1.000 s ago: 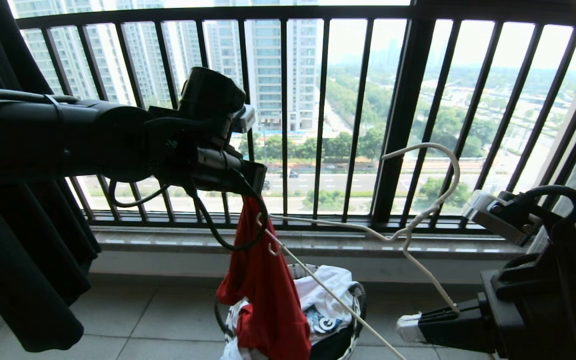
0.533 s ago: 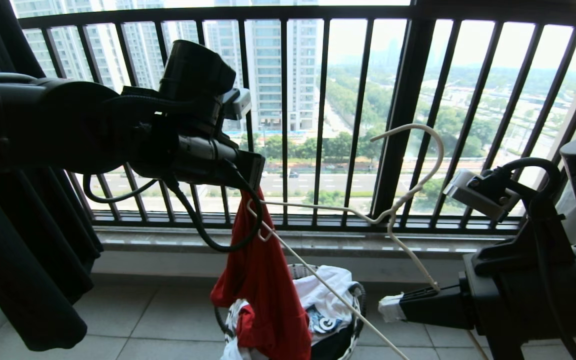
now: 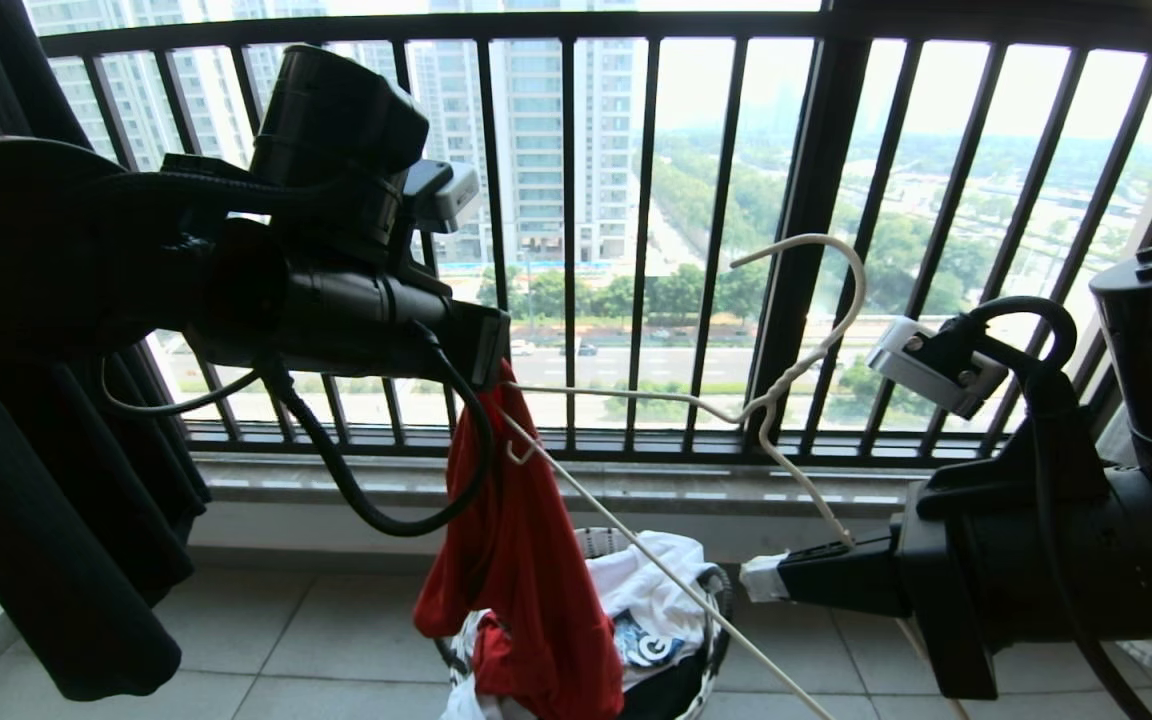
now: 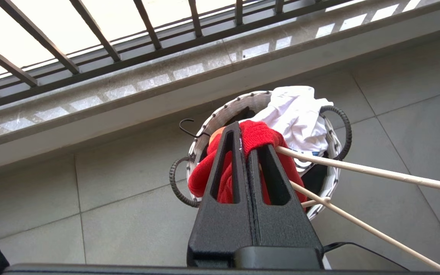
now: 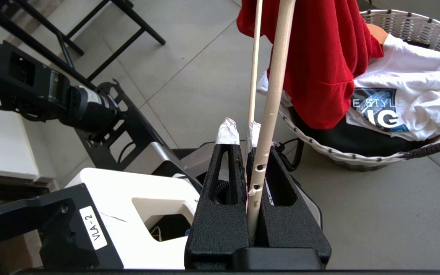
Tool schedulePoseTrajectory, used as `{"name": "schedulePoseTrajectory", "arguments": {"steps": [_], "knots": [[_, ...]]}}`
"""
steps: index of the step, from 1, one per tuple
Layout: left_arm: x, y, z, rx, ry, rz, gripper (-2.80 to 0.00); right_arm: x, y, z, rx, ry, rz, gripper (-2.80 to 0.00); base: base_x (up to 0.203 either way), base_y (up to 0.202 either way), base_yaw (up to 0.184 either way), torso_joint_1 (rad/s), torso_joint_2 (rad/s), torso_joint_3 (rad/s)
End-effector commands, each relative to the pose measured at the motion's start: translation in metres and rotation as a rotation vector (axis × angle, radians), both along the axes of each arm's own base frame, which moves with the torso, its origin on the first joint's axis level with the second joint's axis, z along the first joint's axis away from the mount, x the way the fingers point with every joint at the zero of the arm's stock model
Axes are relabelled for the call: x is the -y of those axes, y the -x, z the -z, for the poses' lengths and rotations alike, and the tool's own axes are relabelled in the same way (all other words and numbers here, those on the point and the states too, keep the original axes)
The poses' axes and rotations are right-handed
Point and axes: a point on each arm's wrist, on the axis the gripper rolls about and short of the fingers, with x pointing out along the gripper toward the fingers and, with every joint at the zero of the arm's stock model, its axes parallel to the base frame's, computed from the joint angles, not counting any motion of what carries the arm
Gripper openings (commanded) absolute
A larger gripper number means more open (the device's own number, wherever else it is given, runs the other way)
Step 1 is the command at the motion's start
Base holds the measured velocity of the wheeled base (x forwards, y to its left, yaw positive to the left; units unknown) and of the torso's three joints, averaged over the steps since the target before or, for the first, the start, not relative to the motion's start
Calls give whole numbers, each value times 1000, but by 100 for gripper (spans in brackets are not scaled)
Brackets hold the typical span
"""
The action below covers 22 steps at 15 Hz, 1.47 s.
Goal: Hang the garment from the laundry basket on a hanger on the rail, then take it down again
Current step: Hang the clothes on the clothes rack
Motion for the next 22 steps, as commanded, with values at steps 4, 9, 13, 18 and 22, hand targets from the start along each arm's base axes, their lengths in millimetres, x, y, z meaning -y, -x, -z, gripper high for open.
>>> {"name": "schedulePoseTrajectory", "arguments": {"steps": [4, 9, 13, 18, 22], "knots": [[-5, 11, -14, 26, 43, 53, -280, -5, -6, -3, 10, 7, -7, -280, 0, 0, 0, 0, 0, 0], [-12, 18, -16, -22, 14, 100, -280, -8, -18, 1, 39, 61, -21, -280, 0, 0, 0, 0, 0, 0], [-22, 20, -16, -2, -84, 125, -280, -1, -21, 4, 93, 133, -49, -280, 0, 0, 0, 0, 0, 0], [-28, 26, -17, -17, -113, 159, -280, 1, -34, 1, 126, 149, -28, -280, 0, 0, 0, 0, 0, 0], [-28, 28, -20, -18, -87, 200, -280, -7, -45, -10, 168, 140, -34, -280, 0, 0, 0, 0, 0, 0]]}}
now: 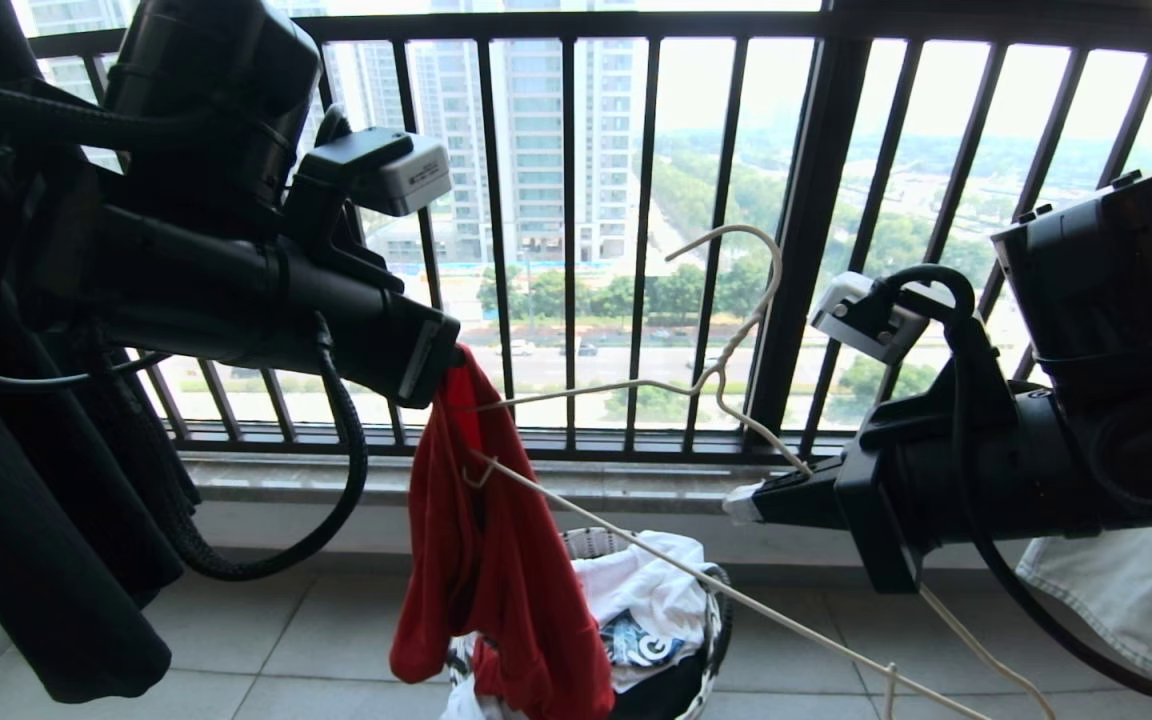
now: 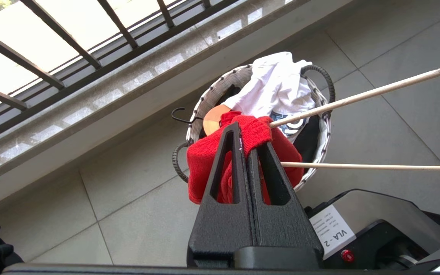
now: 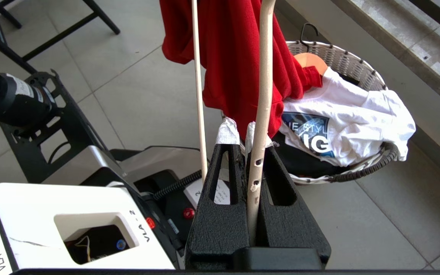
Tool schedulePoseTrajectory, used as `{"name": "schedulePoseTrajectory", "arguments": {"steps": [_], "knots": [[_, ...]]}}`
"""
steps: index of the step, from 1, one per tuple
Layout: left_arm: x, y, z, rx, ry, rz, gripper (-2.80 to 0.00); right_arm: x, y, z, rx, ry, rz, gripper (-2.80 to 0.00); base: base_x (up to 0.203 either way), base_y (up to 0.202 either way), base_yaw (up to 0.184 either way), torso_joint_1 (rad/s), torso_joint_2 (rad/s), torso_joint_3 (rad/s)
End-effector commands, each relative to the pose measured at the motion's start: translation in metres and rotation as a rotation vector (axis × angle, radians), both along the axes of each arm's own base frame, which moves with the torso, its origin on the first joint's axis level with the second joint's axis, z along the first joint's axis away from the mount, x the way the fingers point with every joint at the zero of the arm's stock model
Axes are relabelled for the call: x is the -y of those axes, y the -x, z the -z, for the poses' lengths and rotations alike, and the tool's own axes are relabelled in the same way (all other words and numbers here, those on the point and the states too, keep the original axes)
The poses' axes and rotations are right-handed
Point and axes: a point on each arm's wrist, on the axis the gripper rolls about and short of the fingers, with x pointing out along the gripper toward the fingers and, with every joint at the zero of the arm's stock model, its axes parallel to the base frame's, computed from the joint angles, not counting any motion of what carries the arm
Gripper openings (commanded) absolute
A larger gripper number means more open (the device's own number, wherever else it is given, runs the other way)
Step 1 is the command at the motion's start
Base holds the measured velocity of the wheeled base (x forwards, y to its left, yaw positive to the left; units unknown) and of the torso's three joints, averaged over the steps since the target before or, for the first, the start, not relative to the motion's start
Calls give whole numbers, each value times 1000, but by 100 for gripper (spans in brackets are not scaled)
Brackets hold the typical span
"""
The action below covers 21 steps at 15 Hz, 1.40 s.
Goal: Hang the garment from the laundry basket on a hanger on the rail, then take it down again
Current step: Hang the clothes on the clothes rack
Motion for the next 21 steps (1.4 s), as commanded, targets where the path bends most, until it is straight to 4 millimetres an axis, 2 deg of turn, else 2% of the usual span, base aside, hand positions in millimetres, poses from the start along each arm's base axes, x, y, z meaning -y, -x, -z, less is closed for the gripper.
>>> {"name": "schedulePoseTrajectory", "arguments": {"steps": [1, 7, 15, 21], "knots": [[-1, 1, 0, -7, -7, 1, -280, -2, -6, -2, 26, 13, -9, -280, 0, 0, 0, 0, 0, 0], [-10, -1, 3, -24, -55, -15, -280, 13, -6, -13, 82, 144, -31, -280, 0, 0, 0, 0, 0, 0], [-11, 3, 0, -34, -26, 30, -280, 8, -18, -21, 280, 177, -48, -280, 0, 0, 0, 0, 0, 0], [-10, -2, -8, -3, -21, 30, -280, 2, -28, -16, 385, 241, -117, -280, 0, 0, 0, 0, 0, 0]]}}
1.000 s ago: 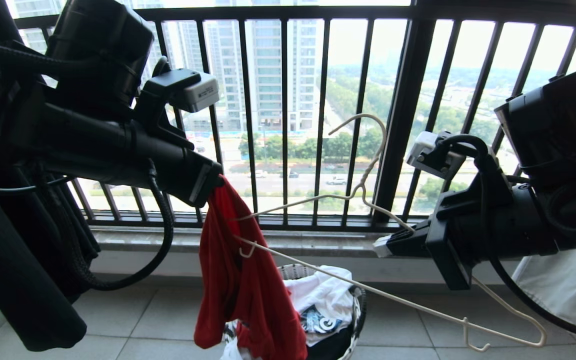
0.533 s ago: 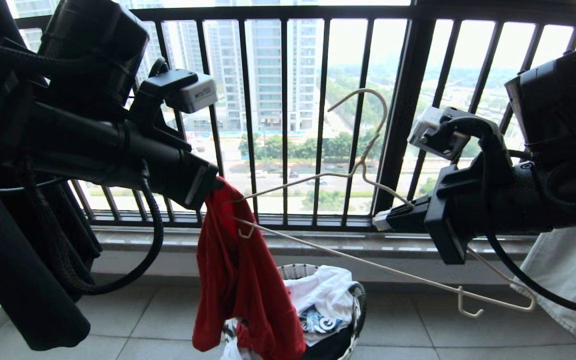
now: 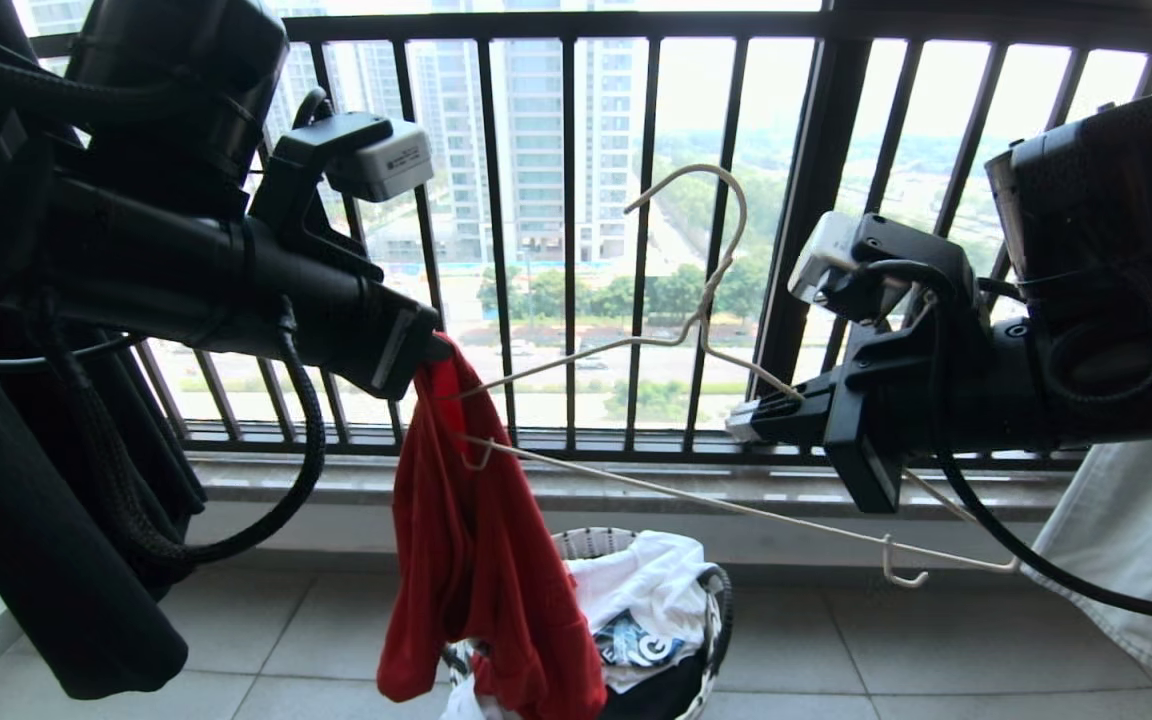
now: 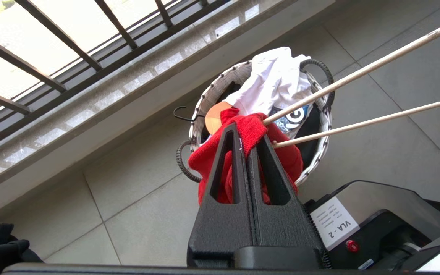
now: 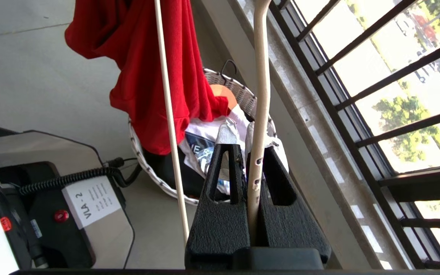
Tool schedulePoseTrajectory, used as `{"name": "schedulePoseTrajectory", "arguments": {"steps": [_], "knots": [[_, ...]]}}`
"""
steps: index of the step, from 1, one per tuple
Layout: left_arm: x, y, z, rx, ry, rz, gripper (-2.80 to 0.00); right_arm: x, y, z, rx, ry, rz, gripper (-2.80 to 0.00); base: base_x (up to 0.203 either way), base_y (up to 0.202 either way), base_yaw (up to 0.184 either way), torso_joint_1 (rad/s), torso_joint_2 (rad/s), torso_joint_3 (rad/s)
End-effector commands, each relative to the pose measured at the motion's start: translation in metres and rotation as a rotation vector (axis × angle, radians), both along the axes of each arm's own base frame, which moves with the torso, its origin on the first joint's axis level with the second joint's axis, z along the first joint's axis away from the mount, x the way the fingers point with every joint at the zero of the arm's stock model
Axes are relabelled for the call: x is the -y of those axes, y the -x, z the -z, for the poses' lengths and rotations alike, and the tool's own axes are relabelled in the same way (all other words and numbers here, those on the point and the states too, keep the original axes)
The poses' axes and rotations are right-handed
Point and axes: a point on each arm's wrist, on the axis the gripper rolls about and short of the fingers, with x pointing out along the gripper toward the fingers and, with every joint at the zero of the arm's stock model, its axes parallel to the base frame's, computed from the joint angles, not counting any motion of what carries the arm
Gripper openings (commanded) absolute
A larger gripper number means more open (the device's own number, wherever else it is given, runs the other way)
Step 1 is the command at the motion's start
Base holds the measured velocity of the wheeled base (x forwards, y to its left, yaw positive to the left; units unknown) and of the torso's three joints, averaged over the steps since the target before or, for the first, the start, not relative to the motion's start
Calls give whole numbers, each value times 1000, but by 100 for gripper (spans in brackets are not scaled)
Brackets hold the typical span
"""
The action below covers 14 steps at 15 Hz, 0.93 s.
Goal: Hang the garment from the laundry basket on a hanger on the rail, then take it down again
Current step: Hang the clothes on the clothes rack
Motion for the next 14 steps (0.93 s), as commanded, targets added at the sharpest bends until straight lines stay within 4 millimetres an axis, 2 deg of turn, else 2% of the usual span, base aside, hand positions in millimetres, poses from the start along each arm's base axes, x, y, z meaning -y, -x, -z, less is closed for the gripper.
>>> {"name": "schedulePoseTrajectory", "arguments": {"steps": [1, 5, 9, 12, 14], "knots": [[-1, -4, -1, 4, -12, -1, -280, -2, -2, 3, 15, 25, -19, -280, 0, 0, 0, 0, 0, 0], [2, -15, -6, -1, -26, -6, -280, -4, -4, 4, 34, 48, -43, -280, 0, 0, 0, 0, 0, 0], [5, -14, -6, -38, 13, 102, -280, -12, -12, 1, 101, 15, -50, -280, 0, 0, 0, 0, 0, 0], [-6, -22, -1, -52, -10, 183, -280, -10, -9, 1, 107, 12, -52, -280, 0, 0, 0, 0, 0, 0], [-7, -26, -8, -18, -1, 215, -280, -10, -8, 4, 99, 14, -52, -280, 0, 0, 0, 0, 0, 0]]}}
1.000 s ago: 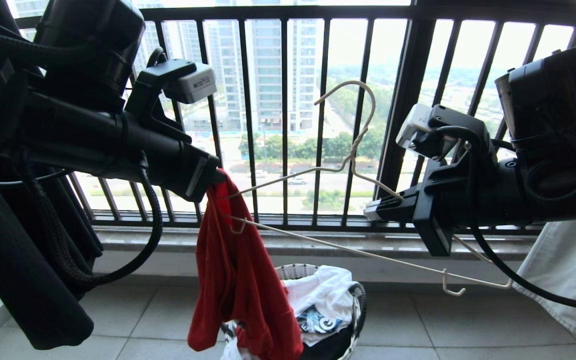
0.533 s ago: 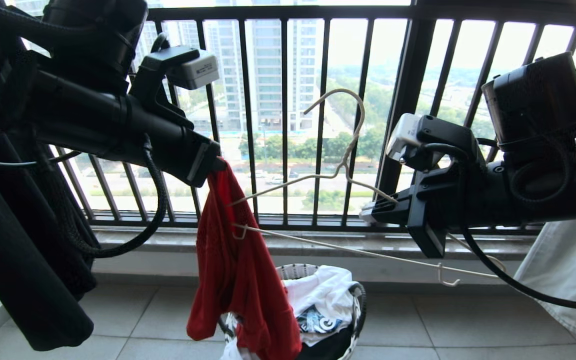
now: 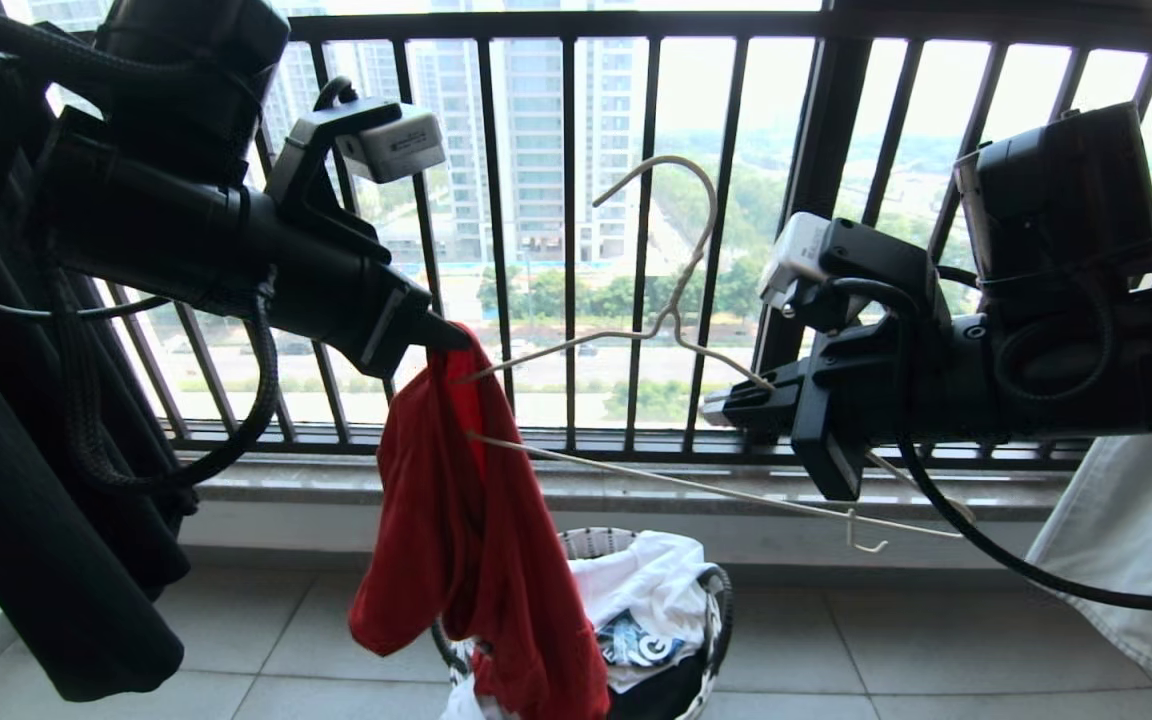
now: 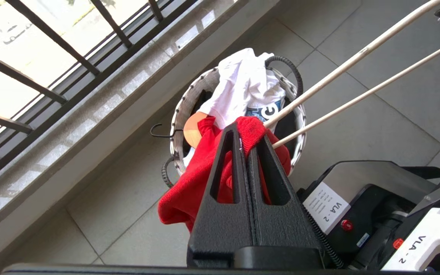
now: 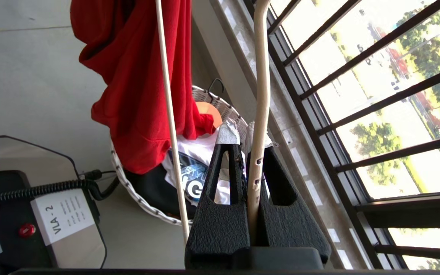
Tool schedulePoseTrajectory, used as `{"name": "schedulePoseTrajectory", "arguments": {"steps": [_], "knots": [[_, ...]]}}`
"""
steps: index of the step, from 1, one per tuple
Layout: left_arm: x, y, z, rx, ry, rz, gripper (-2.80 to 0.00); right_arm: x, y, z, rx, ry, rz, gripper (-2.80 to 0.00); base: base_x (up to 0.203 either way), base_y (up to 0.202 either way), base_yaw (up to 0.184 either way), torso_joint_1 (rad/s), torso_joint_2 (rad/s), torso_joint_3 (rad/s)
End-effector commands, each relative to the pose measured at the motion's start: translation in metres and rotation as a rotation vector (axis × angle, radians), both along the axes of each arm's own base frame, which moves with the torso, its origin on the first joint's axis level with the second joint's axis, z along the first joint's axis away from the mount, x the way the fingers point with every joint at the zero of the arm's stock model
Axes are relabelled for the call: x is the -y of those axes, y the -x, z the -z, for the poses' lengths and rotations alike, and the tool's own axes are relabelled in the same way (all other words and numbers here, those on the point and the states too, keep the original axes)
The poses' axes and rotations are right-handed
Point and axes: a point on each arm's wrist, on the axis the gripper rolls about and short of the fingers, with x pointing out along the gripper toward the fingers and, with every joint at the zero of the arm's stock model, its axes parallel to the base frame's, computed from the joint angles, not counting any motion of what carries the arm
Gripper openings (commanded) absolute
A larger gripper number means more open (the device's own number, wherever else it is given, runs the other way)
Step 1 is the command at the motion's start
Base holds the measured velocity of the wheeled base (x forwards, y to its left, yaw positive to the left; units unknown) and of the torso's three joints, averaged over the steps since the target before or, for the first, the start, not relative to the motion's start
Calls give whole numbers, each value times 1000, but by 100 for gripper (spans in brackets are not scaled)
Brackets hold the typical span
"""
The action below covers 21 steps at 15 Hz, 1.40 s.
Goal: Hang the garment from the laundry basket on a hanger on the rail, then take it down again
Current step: Hang the clothes on the clothes rack
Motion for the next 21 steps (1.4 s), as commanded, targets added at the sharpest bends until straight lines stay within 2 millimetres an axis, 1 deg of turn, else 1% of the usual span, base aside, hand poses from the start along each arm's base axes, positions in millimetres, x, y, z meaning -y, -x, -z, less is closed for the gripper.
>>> {"name": "schedulePoseTrajectory", "arguments": {"steps": [1, 3, 5, 8, 10, 13, 16, 18, 21], "knots": [[0, -6, -5, 14, 16, 11, -280, -1, 0, 2, -4, 1, -4, -280, 0, 0, 0, 0, 0, 0], [2, -4, -10, 24, 37, 37, -280, -4, -6, 4, 13, -23, 1, -280, 0, 0, 0, 0, 0, 0], [1, 1, -13, 20, 67, 83, -280, -4, -7, 7, -3, -36, 8, -280, 0, 0, 0, 0, 0, 0], [5, -7, -17, 42, 76, 90, -280, -5, -2, 12, -32, -42, -33, -280, 0, 0, 0, 0, 0, 0], [8, -11, -22, 62, 84, 93, -280, -9, -1, 15, -59, -50, -43, -280, 0, 0, 0, 0, 0, 0], [15, -7, -25, 77, 88, 122, -280, -17, 4, 14, -92, -82, -74, -280, 0, 0, 0, 0, 0, 0], [19, -8, -27, 95, 93, 137, -280, -28, 11, 16, -128, -96, -110, -280, 0, 0, 0, 0, 0, 0], [22, -5, -27, 96, 97, 152, -280, -34, 12, 14, -149, -125, -110, -280, 0, 0, 0, 0, 0, 0], [21, -2, -28, 93, 100, 153, -280, -36, 10, 5, -197, -205, -74, -280, 0, 0, 0, 0, 0, 0]]}}
